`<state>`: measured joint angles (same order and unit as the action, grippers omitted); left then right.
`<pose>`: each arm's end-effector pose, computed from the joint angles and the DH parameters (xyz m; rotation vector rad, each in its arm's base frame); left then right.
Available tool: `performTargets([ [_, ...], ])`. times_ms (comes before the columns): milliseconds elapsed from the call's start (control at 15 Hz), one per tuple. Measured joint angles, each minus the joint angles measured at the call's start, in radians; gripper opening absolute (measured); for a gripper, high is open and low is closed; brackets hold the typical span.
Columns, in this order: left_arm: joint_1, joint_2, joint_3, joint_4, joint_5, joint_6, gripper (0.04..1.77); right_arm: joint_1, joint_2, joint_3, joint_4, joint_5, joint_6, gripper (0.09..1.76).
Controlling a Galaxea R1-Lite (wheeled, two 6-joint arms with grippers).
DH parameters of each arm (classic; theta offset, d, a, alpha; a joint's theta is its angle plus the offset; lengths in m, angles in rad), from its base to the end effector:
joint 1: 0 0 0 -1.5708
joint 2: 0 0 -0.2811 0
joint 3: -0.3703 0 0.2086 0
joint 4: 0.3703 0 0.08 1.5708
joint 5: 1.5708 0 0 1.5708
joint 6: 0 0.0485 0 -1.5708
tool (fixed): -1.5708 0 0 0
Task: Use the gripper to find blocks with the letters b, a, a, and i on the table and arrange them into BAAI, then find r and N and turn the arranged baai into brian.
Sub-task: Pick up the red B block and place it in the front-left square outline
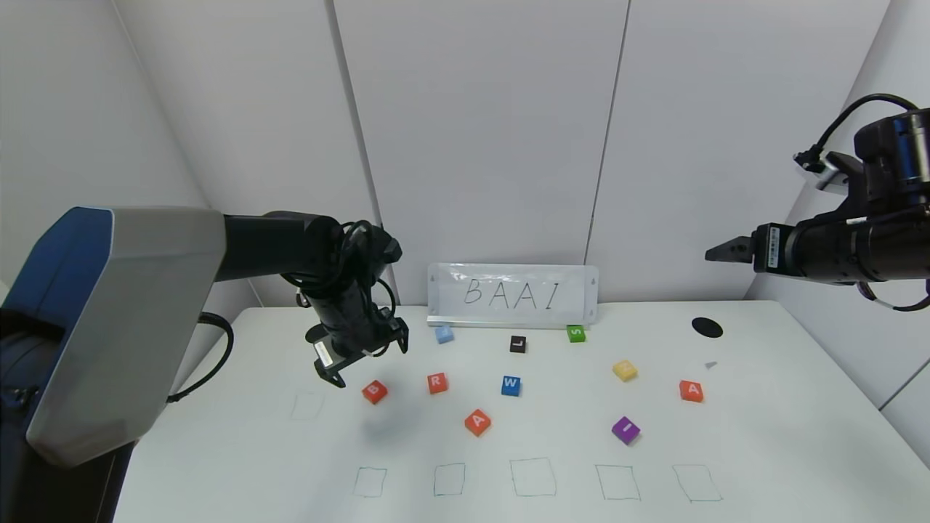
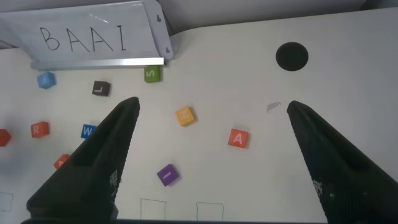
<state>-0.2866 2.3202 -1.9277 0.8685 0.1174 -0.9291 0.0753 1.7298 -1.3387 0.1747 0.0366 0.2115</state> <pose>0.4228 -0.1187 0.0791 -0.5522 1.1852 0.4285 0.3604 0.0290 0.2043 0.1947 0.5753 0.0486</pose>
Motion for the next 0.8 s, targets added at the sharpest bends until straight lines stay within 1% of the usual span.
performTargets([
  [267, 0.020, 0.056, -0.030, 0.002, -0.006, -0.048, 1.72, 0.000, 0.003, 0.000, 0.001, 0.000, 0.000, 1.71],
  [533, 0.023, 0.100, -0.043, -0.006, -0.017, -0.071, 1.72, 0.001, 0.005, 0.000, 0.001, 0.000, 0.000, 1.71],
  [800, 0.034, 0.134, -0.052, -0.017, -0.027, -0.077, 1.72, 0.001, 0.010, 0.001, 0.000, 0.000, 0.000, 1.71],
])
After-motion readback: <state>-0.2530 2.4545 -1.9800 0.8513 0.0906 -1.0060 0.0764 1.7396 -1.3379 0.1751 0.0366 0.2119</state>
